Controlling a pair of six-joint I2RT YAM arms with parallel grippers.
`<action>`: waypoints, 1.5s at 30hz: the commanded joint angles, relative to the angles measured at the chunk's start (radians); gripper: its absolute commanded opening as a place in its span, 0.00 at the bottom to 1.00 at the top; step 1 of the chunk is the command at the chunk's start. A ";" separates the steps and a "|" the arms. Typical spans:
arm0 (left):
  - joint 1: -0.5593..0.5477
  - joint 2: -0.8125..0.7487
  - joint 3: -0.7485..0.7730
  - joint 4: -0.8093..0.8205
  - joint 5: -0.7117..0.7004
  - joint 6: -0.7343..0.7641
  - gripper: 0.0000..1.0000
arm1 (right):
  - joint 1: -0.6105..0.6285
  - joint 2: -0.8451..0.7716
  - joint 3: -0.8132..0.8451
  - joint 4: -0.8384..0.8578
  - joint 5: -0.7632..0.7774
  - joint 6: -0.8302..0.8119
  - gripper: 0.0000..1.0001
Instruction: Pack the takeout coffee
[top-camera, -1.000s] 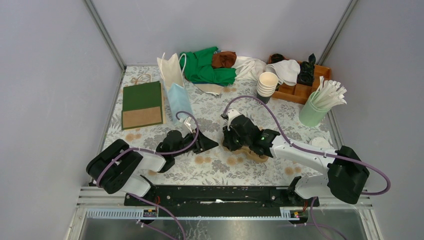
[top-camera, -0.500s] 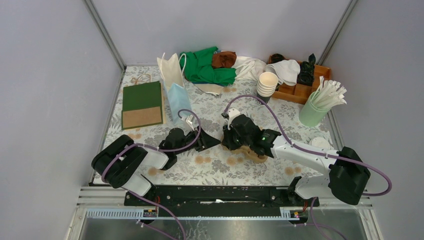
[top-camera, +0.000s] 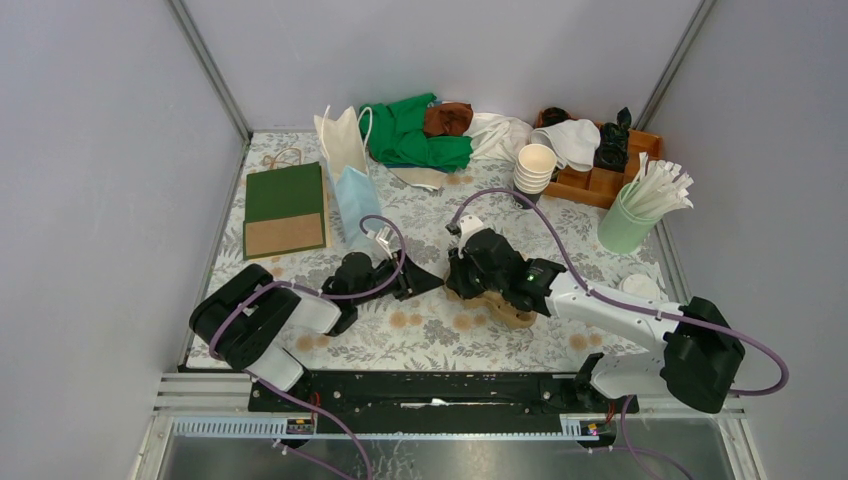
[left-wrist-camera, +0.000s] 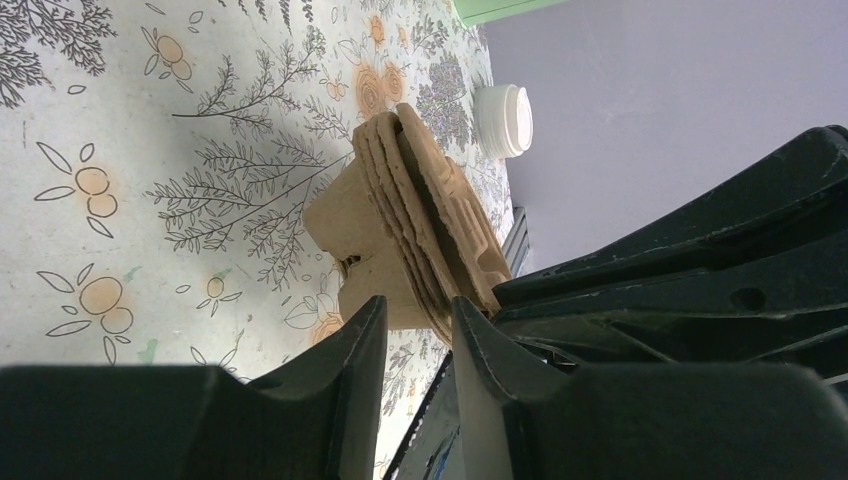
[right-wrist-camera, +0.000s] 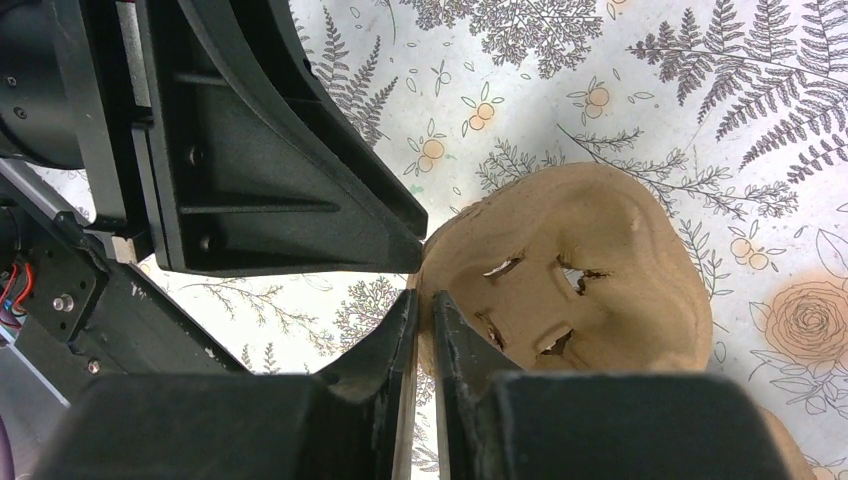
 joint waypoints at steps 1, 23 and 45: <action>0.004 0.009 0.024 -0.028 -0.026 0.043 0.34 | 0.011 -0.067 0.056 0.059 0.012 0.026 0.03; 0.004 -0.308 0.056 -0.393 -0.170 0.211 0.58 | 0.011 -0.109 0.116 -0.046 0.184 -0.011 0.04; 0.004 -0.220 0.215 -0.355 -0.111 0.080 0.62 | 0.010 -0.107 0.074 0.025 0.073 -0.021 0.03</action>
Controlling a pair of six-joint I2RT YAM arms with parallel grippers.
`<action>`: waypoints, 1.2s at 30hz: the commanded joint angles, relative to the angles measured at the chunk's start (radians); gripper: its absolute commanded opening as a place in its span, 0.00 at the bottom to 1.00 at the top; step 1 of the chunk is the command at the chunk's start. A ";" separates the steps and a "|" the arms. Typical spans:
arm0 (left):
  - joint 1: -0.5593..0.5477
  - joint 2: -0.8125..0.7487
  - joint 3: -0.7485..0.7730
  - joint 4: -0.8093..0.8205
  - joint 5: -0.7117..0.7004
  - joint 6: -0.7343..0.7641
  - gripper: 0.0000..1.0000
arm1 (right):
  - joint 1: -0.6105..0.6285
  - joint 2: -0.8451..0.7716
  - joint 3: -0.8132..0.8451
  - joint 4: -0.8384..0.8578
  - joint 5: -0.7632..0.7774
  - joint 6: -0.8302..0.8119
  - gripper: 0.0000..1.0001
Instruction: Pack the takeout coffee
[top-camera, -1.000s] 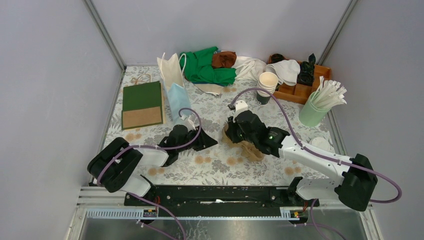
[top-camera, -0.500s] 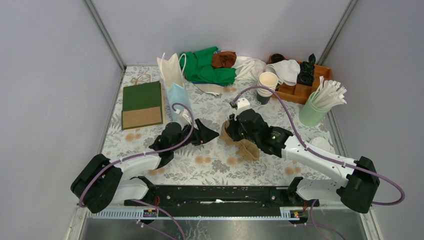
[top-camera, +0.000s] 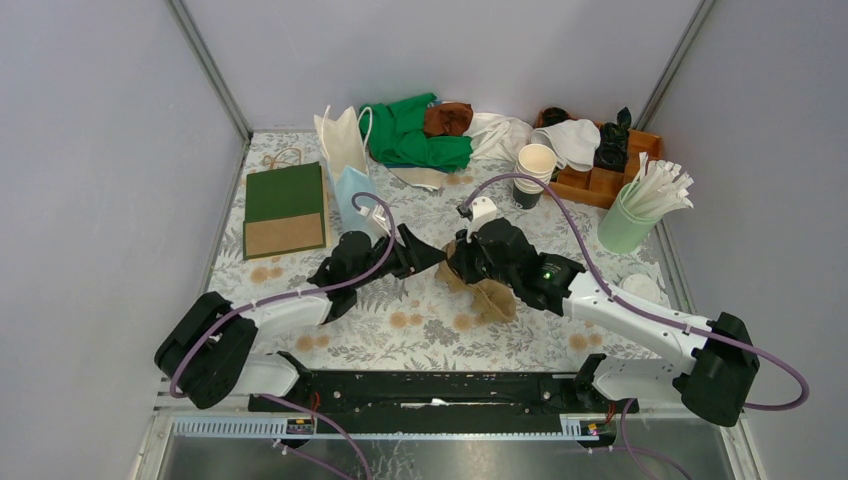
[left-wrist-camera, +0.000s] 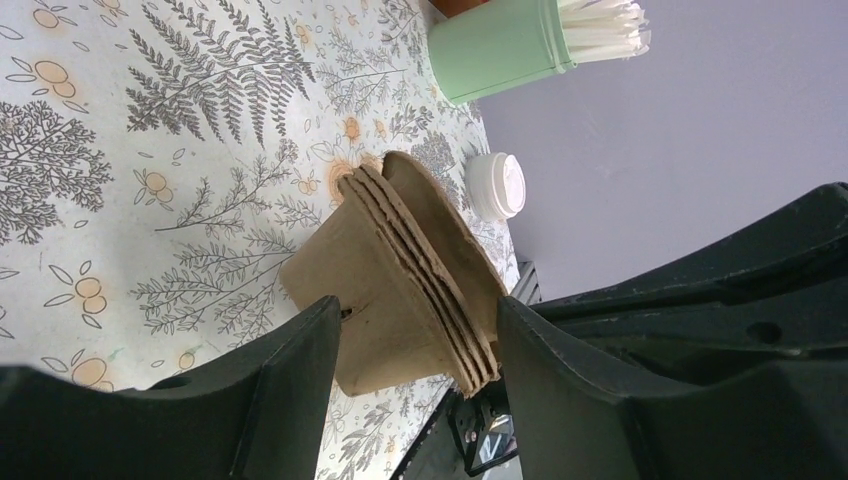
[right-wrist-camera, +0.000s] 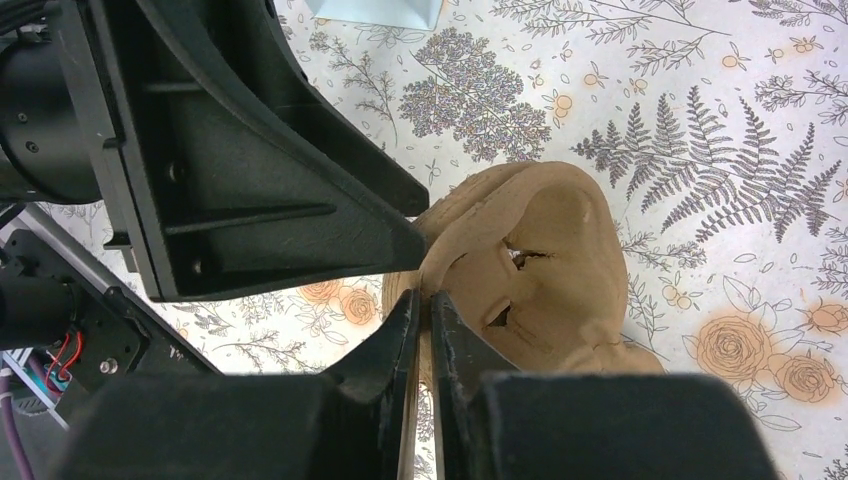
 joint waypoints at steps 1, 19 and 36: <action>0.004 0.032 0.059 0.025 0.010 -0.017 0.58 | 0.010 -0.011 -0.001 0.053 -0.034 -0.014 0.03; 0.005 0.044 0.021 -0.133 -0.111 0.105 0.00 | 0.010 -0.070 0.047 -0.074 0.289 0.019 0.00; 0.005 0.076 -0.036 -0.123 -0.160 0.171 0.00 | 0.010 -0.046 0.108 -0.144 0.149 0.001 0.53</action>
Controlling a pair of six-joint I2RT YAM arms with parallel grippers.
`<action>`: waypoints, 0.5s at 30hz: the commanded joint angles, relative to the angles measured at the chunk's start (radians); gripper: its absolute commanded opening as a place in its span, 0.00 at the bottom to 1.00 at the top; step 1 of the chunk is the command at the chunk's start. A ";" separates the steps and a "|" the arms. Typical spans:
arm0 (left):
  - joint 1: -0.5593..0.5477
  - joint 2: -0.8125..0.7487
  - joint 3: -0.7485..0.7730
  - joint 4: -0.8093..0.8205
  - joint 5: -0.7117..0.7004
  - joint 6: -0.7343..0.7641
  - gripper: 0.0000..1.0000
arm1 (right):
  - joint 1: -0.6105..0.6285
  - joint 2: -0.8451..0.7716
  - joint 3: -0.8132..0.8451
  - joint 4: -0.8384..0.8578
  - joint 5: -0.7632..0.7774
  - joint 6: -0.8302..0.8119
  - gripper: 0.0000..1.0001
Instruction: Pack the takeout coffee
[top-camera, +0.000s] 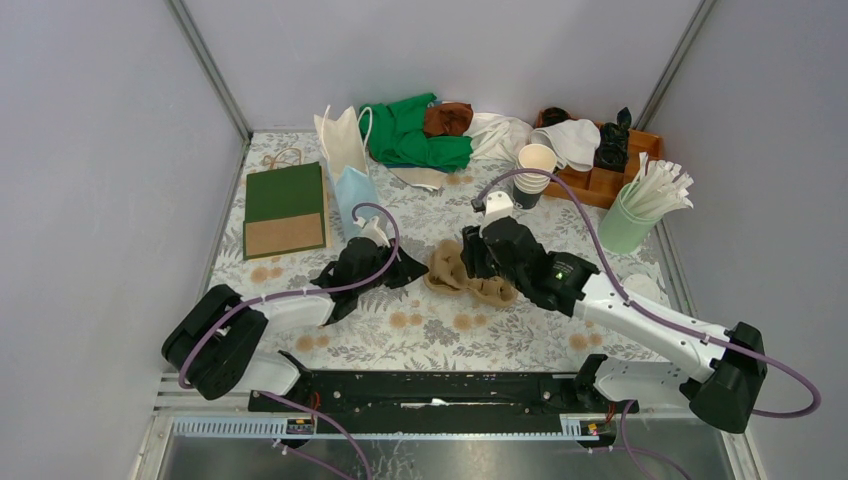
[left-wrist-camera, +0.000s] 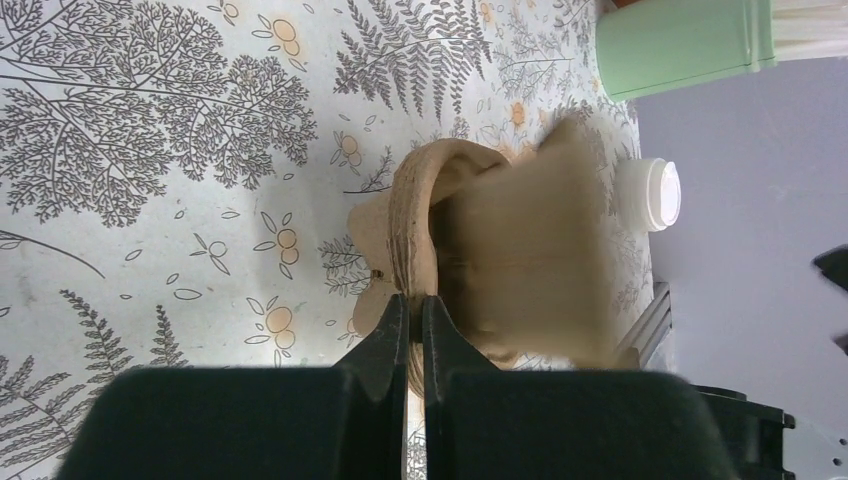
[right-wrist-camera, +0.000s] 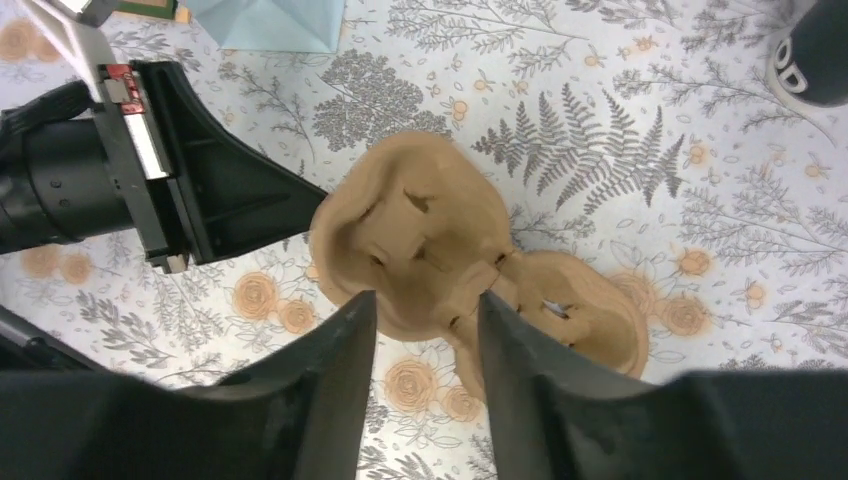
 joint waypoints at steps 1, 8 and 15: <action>0.003 0.015 -0.014 0.011 -0.021 0.044 0.00 | 0.000 0.014 0.056 0.020 -0.083 -0.012 0.68; 0.003 0.012 -0.019 0.014 -0.018 0.044 0.00 | -0.011 0.066 0.079 -0.097 0.053 0.097 0.71; 0.003 0.000 -0.030 0.017 -0.016 0.044 0.00 | -0.121 0.211 0.055 -0.154 -0.007 0.291 0.88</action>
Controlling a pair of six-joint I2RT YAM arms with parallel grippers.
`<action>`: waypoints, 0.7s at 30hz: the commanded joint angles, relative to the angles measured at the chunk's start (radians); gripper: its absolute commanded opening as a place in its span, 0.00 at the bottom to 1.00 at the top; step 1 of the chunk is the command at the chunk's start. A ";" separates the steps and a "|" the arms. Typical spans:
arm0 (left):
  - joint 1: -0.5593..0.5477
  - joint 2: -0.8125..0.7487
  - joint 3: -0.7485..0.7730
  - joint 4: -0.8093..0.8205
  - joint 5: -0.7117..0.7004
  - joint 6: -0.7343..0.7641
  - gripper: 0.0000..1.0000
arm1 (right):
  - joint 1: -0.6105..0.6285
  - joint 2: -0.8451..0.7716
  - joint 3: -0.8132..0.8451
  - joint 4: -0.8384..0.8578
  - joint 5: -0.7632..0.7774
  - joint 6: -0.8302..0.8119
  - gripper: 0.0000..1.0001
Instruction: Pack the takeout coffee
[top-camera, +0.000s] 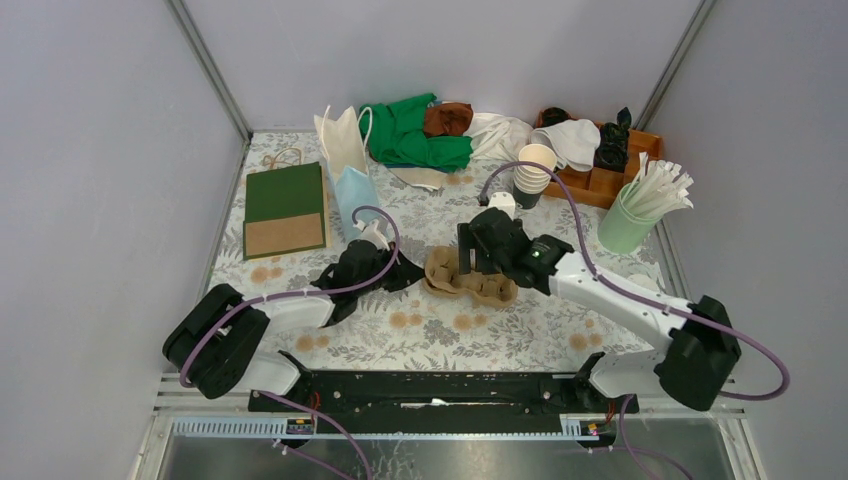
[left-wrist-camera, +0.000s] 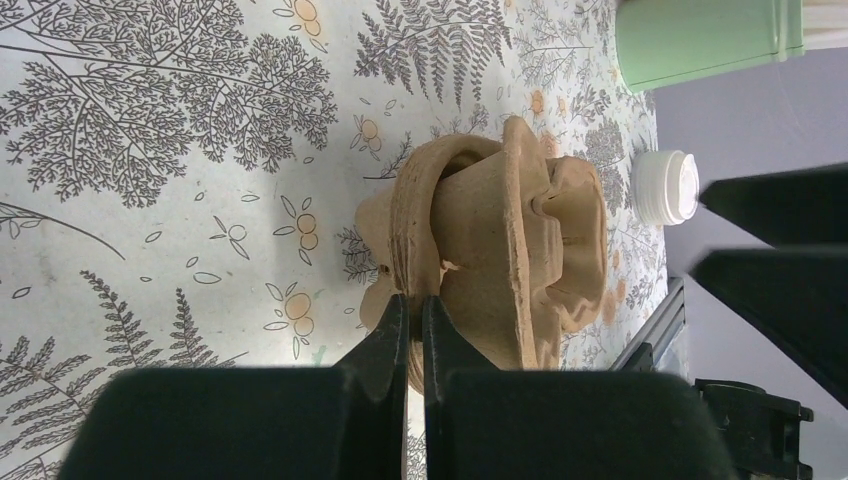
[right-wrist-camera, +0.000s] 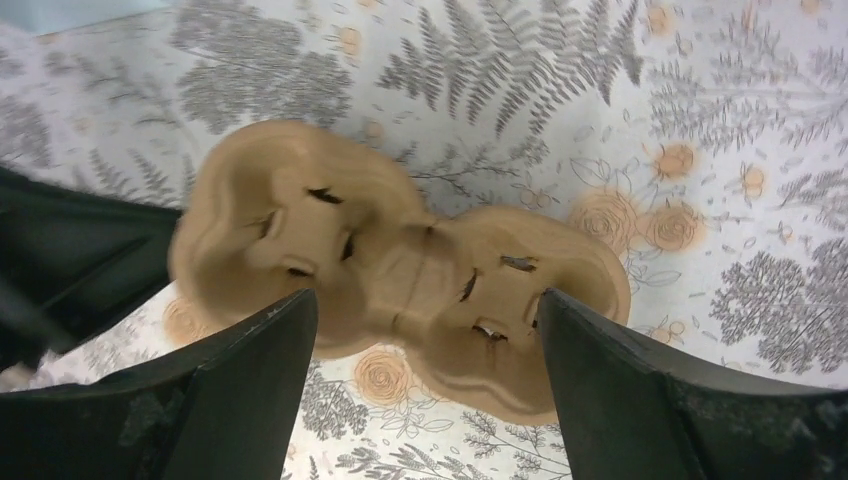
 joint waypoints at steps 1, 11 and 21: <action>0.002 -0.009 -0.012 0.014 -0.014 0.032 0.00 | -0.053 0.072 -0.013 -0.028 -0.029 0.157 0.88; 0.002 -0.021 -0.024 0.012 -0.019 0.028 0.00 | -0.058 0.215 -0.007 0.041 -0.136 0.293 0.89; 0.002 -0.026 -0.019 -0.001 -0.028 0.033 0.00 | -0.058 0.286 -0.016 0.037 -0.136 0.371 0.74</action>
